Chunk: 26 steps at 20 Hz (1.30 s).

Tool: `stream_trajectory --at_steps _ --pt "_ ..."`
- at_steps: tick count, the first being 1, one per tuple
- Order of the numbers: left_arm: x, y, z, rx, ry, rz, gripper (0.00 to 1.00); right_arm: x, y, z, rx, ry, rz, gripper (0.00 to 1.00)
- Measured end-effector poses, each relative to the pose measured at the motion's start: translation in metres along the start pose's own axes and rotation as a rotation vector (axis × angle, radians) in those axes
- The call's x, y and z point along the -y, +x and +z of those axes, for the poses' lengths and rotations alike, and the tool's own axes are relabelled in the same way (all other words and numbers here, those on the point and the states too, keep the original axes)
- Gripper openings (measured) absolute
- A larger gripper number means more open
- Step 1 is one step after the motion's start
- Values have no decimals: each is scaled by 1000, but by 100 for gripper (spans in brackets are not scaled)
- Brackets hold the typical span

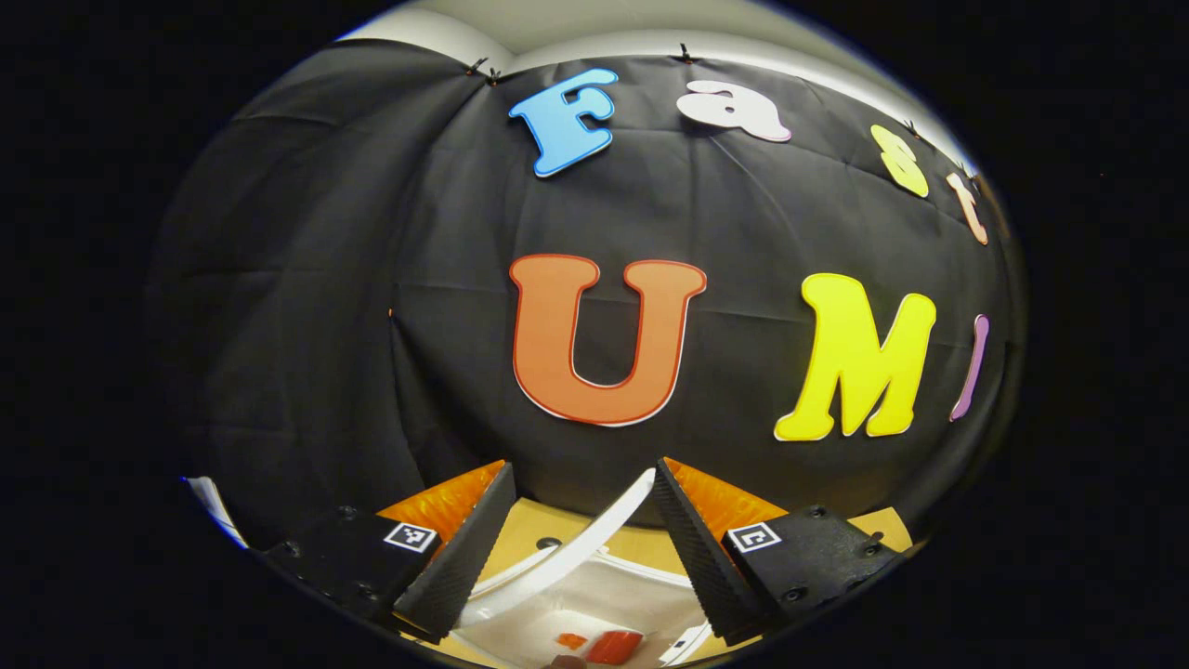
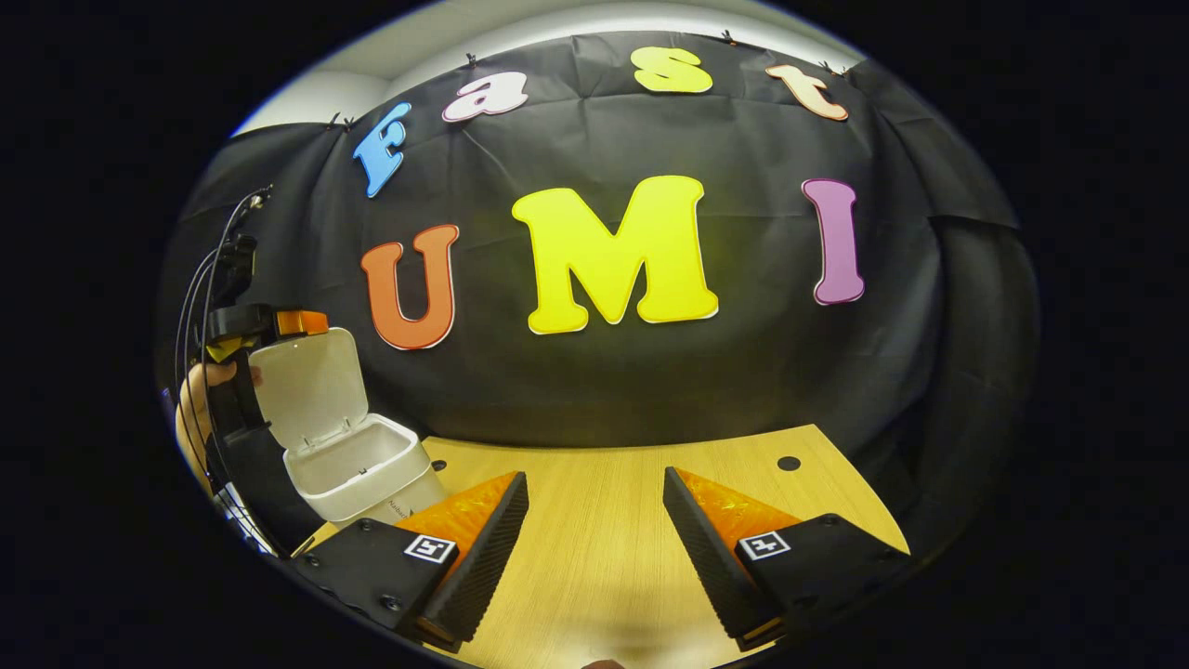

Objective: Press the lid of the desktop garbage bin to open it, pick up the crumpled paper on the desktop and throw it into the bin, then pick up the pop can on the desktop and drop it into the bin, and finally close the garbage bin lid.

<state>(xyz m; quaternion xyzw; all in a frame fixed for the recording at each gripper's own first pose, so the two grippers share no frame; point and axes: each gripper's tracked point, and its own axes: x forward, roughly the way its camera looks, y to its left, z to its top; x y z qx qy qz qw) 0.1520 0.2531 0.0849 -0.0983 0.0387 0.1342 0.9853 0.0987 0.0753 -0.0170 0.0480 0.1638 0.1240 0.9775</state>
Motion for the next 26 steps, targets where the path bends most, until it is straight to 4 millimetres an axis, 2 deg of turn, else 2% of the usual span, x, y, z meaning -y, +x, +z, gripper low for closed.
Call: stream_trajectory --at_steps 1,2,4,10,11,13,14,17,19,20,21,22,26 --pt "7 -6 -4 5 -11 -13 94 2 0 -1 -3 3 -3 94" --pt "13 -8 -10 -2 -3 -15 100 4 0 -3 -8 8 -4 94" --pt "24 -14 -26 -20 7 -28 100 8 -1 -8 -18 12 -8 94" --pt "52 -23 -87 -133 -65 -70 100 17 -4 -13 -27 4 -15 94" --pt "51 -30 -97 -129 -38 -66 100 19 -5 -14 -28 7 -17 94" --pt "51 -30 -106 -120 20 -47 100 22 -7 -14 -30 13 -17 94" --pt "54 -21 -106 -131 29 -41 100 23 -7 -15 -32 15 -17 94" --pt "51 -22 -113 -140 69 -22 100 26 -9 -19 -43 20 -14 94" --pt "47 -18 -127 -183 53 -11 100 29 -10 -21 -51 26 -14 94" --pt "44 -25 -131 -201 36 -2 100 30 -11 -21 -52 30 -13 94" --pt "46 -21 -116 -148 46 -7 94 33 -11 -20 -51 33 -14 94" --pt "46 -23 -119 -166 46 -1 100 35 -11 -20 -51 35 -17 94" --pt "42 -22 -133 -187 102 19 99 39 -14 -22 -63 62 -11 95"
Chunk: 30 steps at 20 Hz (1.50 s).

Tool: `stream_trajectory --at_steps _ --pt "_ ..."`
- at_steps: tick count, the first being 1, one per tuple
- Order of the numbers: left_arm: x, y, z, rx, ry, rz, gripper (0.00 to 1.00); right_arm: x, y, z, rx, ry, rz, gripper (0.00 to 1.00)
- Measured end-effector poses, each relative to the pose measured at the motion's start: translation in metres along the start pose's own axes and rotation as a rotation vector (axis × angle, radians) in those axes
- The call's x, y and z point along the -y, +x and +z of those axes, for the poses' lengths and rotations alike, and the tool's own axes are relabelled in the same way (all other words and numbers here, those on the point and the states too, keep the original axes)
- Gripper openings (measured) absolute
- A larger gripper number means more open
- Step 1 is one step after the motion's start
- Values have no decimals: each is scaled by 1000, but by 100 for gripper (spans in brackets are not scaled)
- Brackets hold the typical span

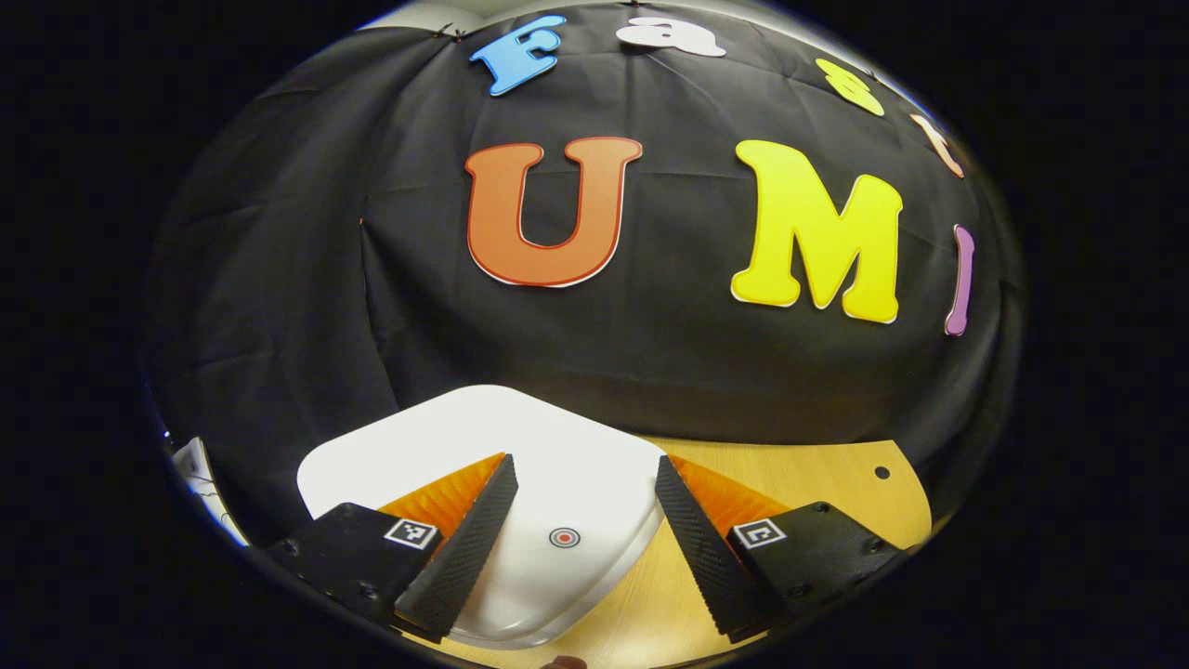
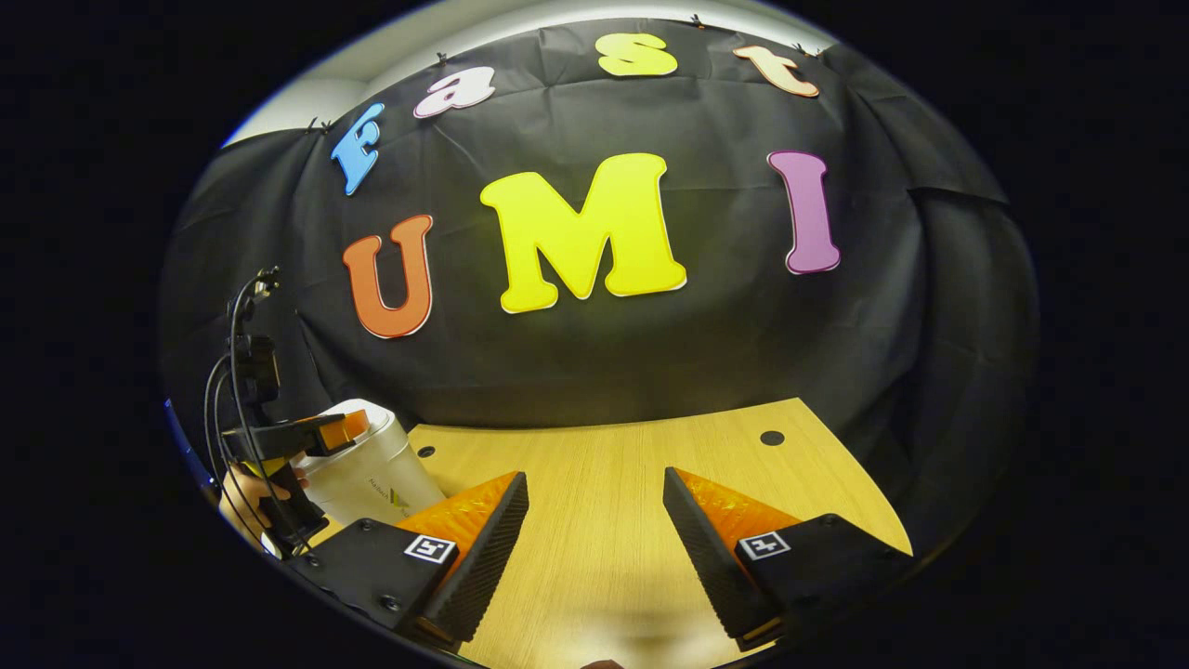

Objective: Press the lid of the desktop garbage bin to open it, pick up the crumpled paper on the desktop and throw it into the bin, then pick up the pop can on the desktop and drop it into the bin, and finally close the garbage bin lid.

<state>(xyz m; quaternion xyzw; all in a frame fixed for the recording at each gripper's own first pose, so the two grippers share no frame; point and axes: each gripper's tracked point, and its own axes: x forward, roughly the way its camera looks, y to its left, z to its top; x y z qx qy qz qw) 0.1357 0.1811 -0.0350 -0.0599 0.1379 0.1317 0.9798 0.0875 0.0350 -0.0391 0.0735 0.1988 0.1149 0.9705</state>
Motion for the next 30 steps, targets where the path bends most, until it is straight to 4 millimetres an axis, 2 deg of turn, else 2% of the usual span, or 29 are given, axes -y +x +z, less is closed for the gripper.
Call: stream_trajectory --at_steps 4,10,13,15,18,21,26,30 --pt "-1 4 1 69 31 -2 100 3 -2 -2 -3 9 4 94" --pt "0 5 4 114 66 -12 100 -5 -3 -5 -15 11 33 94" --pt "-1 1 5 87 62 1 98 -3 -5 0 -3 -14 25 94" --pt "2 -3 13 110 50 0 98 0 -8 6 19 -31 9 95" --pt "15 -19 32 174 56 -31 98 9 -9 8 36 -43 -20 95" --pt "37 -45 40 210 39 -89 98 18 -9 10 47 -41 -54 95" --pt "58 -82 32 261 39 -142 98 24 -12 14 82 -64 -86 95" --pt "73 -102 24 274 73 -170 98 21 -15 16 102 -77 -88 92"
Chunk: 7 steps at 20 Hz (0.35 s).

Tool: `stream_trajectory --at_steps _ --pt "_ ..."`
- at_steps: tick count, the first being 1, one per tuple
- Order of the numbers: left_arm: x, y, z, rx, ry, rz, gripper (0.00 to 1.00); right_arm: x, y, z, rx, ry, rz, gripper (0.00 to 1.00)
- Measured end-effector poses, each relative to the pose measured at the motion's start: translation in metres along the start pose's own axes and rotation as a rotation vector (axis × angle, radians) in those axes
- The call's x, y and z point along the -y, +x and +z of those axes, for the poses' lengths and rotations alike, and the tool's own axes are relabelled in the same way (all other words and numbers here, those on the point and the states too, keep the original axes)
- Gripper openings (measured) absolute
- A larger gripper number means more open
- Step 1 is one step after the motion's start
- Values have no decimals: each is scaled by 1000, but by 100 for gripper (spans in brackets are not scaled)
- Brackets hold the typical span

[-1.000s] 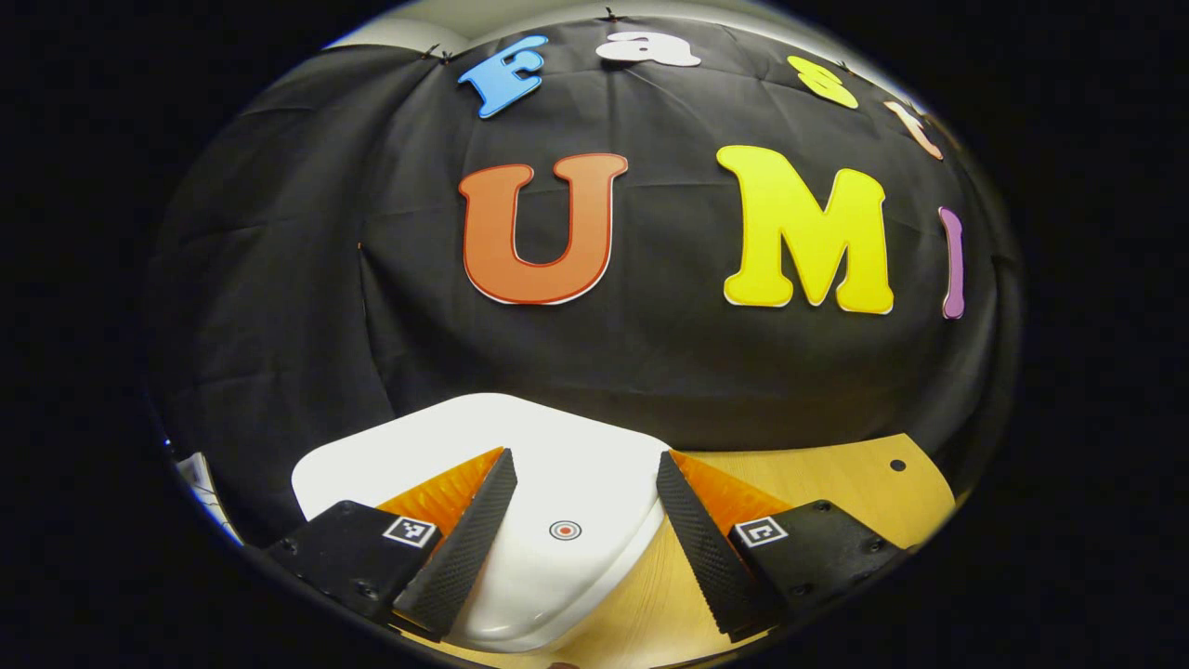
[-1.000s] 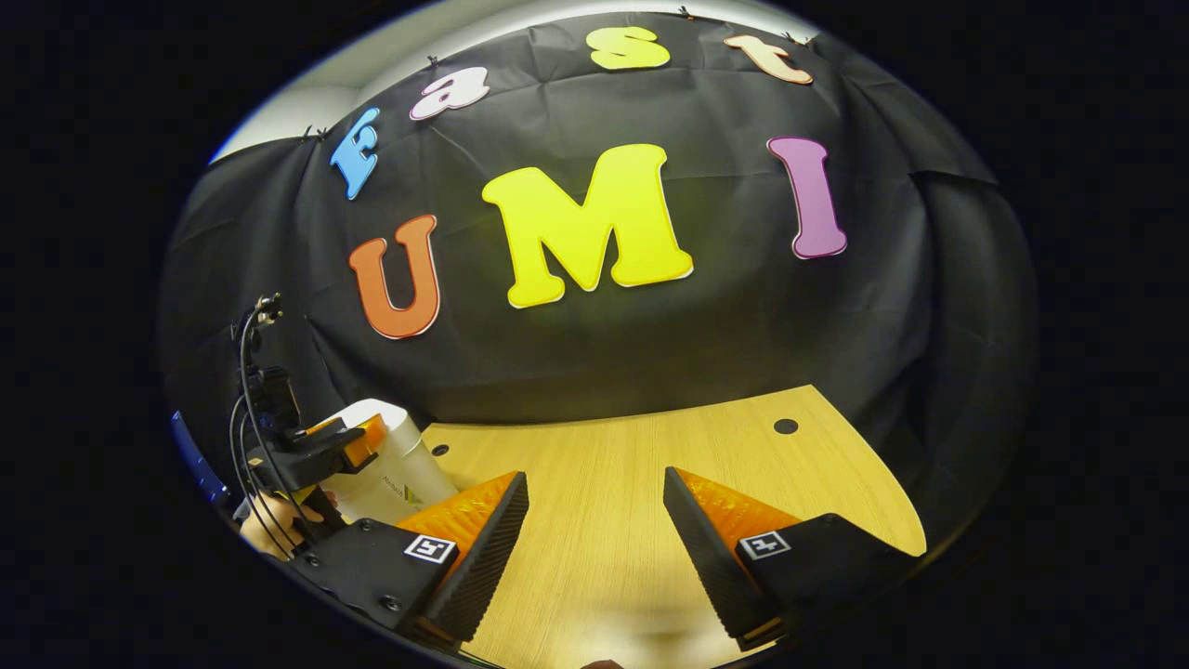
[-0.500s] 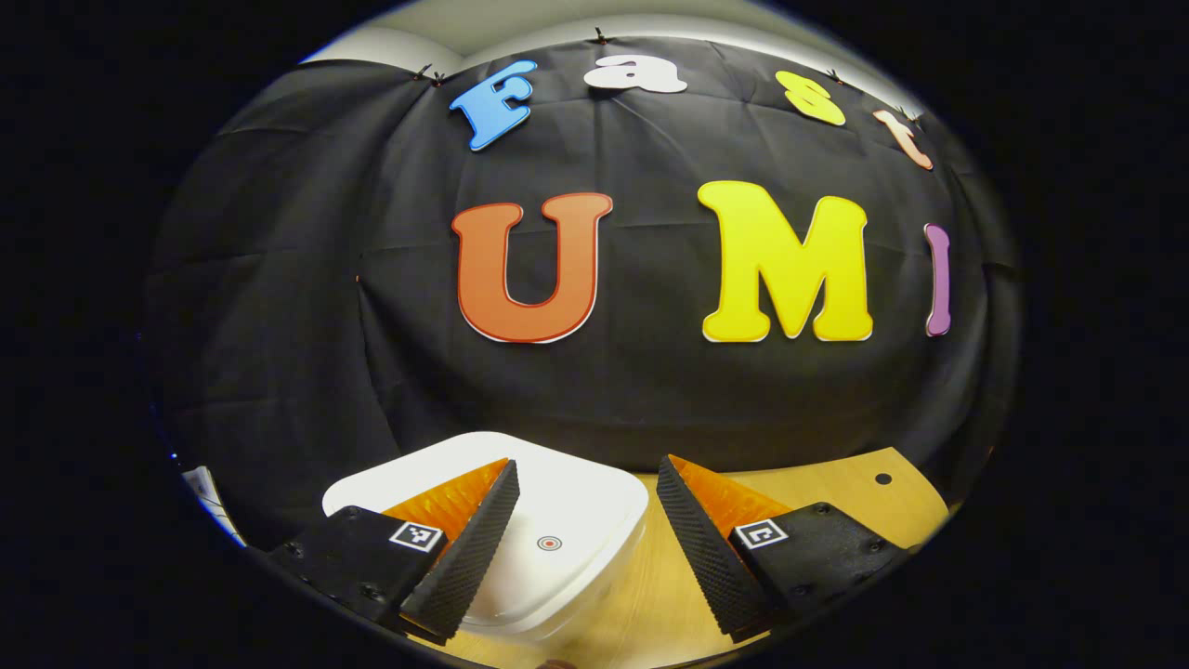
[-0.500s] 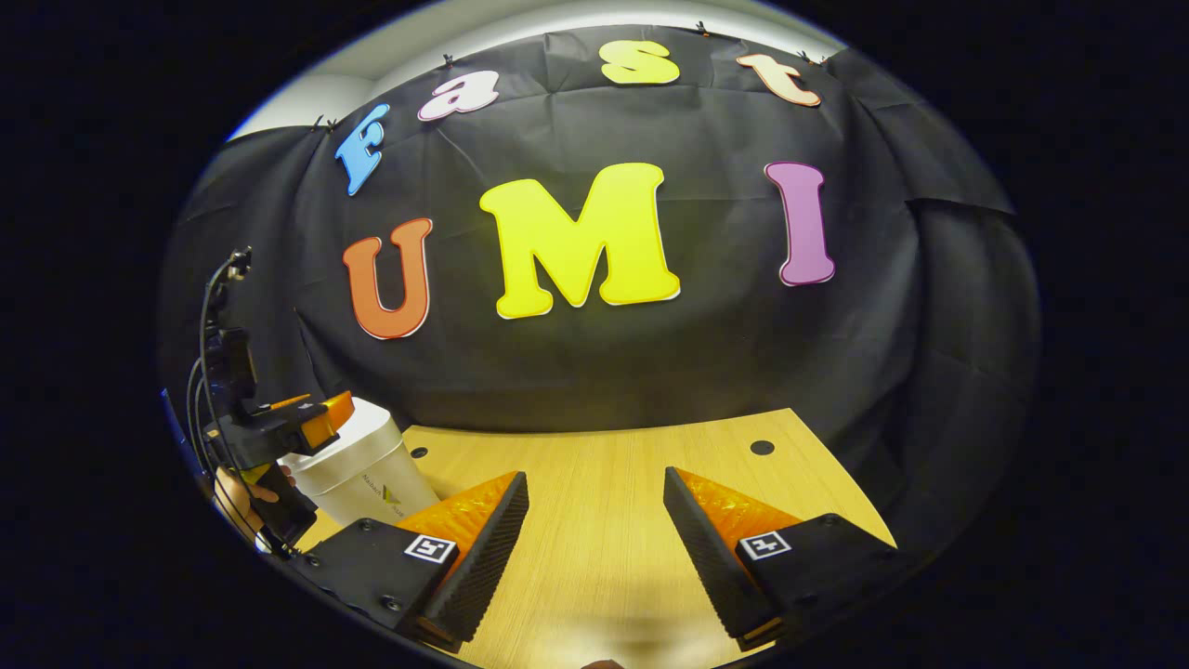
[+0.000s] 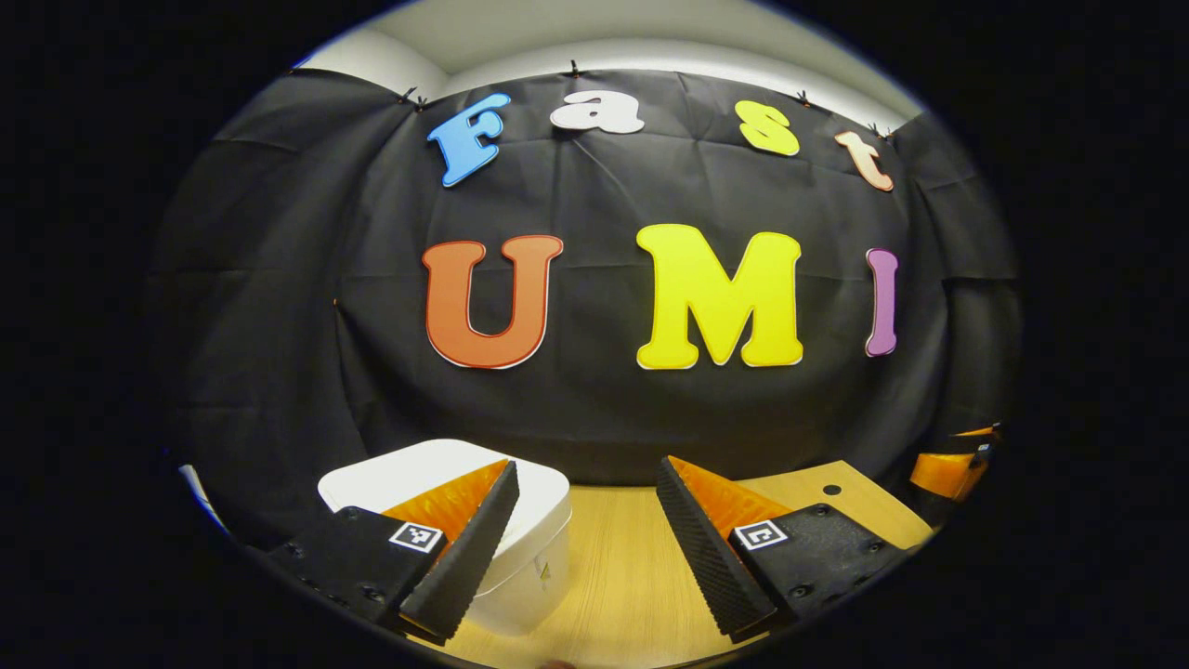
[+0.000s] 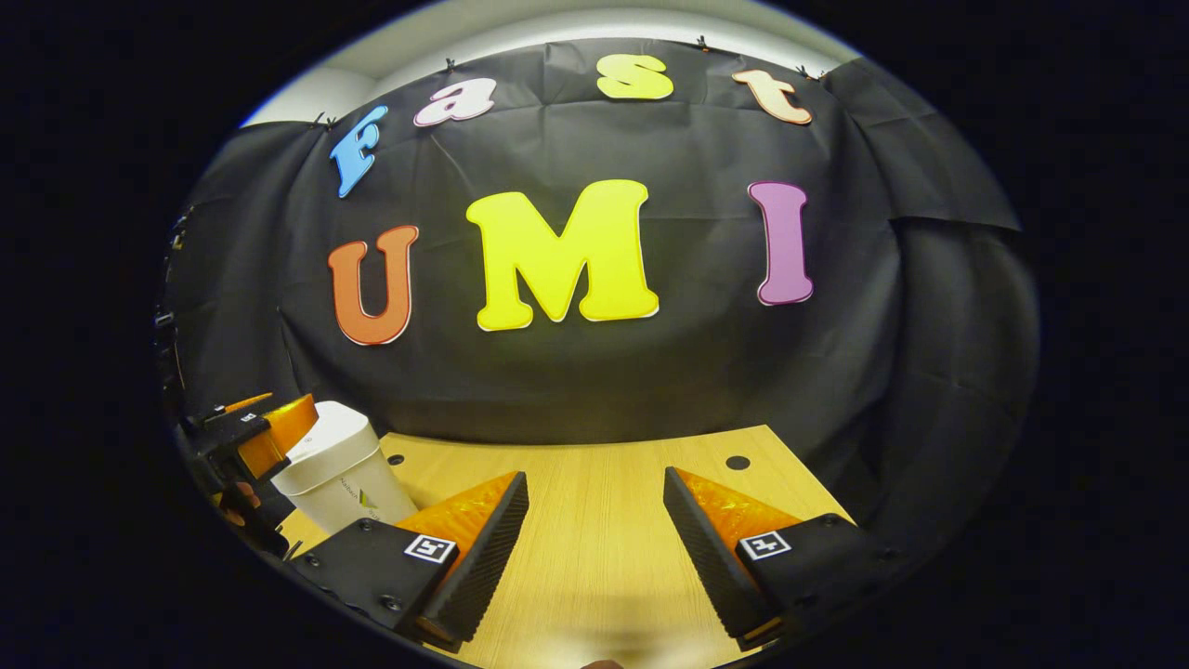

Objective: Press the lid of the desktop garbage bin to open it, pick up the crumpled paper on the desktop and throw it into the bin, then pick up the pop can on the desktop and drop it into the bin, and finally close the garbage bin lid.

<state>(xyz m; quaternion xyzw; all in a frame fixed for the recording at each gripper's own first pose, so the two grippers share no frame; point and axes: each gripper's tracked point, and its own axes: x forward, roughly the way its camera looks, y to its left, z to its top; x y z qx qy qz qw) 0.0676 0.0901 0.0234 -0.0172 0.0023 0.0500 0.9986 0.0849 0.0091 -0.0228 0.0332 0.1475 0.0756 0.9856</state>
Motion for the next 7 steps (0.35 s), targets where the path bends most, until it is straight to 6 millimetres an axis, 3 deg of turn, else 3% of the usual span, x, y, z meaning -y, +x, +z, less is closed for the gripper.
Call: stream_trajectory --at_steps 7 --pt "23 -21 -6 -16 -20 -44 98 -4 -4 0 9 -26 12 94"
